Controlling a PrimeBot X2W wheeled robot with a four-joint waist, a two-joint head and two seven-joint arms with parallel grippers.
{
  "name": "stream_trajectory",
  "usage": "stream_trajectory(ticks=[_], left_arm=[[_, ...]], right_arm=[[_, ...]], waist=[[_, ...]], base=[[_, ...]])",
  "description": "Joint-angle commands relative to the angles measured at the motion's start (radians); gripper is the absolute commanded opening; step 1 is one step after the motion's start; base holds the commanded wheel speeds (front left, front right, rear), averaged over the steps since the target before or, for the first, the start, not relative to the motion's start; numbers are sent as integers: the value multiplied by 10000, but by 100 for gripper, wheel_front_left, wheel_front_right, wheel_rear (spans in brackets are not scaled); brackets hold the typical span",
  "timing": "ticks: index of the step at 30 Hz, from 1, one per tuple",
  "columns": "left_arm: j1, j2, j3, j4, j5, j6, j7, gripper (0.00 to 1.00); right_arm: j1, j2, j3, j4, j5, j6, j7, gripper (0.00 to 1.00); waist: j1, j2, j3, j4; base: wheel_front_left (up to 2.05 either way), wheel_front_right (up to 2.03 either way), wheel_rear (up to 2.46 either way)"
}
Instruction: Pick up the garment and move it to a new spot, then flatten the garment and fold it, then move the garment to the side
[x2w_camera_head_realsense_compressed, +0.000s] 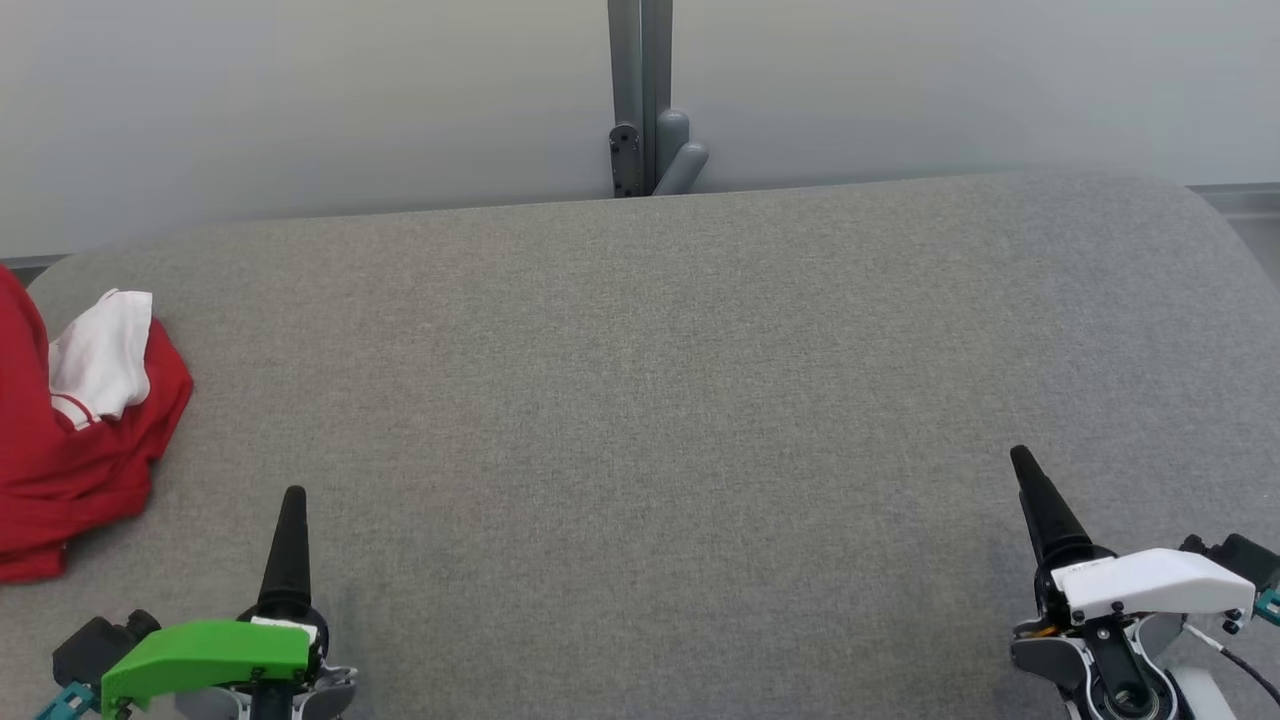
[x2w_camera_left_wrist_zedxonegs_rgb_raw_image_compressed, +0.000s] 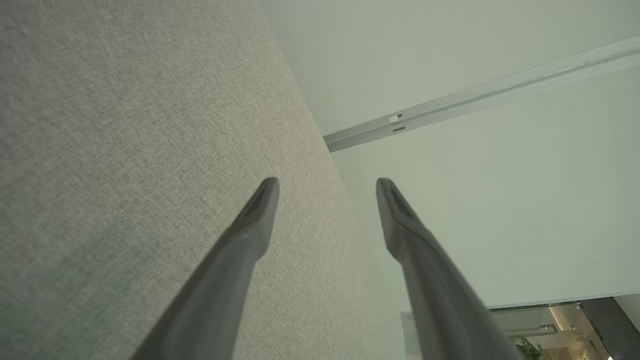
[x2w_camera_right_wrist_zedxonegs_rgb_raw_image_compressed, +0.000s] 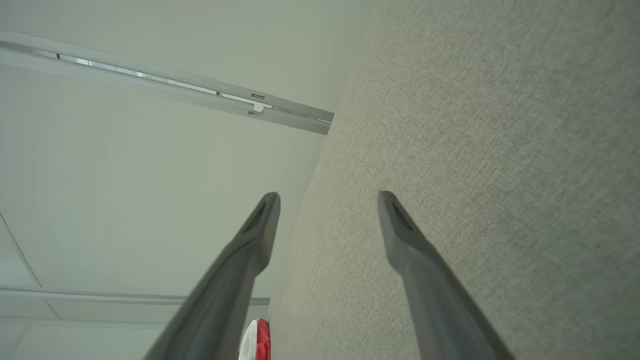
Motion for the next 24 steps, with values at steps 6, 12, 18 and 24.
stream_trajectory(ticks=[6, 12, 18, 24], left_arm=[[-327, 42, -236, -46, 1606, 202, -309, 100], [-371, 79, -412, 43, 2728, 361, -536, 100], [-394, 134, -553, 103, 3522, 488, -717, 100], [-424, 186, -677, 84, 4410, 663, -921, 100]], right_arm=[[-382, -150, 306, -90, -1401, 4, -332, 100], [-463, -221, 586, -3, -2344, 4, -573, 100], [-534, -286, 787, 61, -3050, 4, -763, 100], [-592, -322, 918, 129, -3815, 4, -980, 100]], waist=[[-1, 16, 10, -14], [-1, 19, 20, -25], [-1, 22, 33, -34], [-1, 26, 56, -47]], base=[[0, 0, 0], [0, 0, 0], [0, 0, 0], [0, 0, 0]])
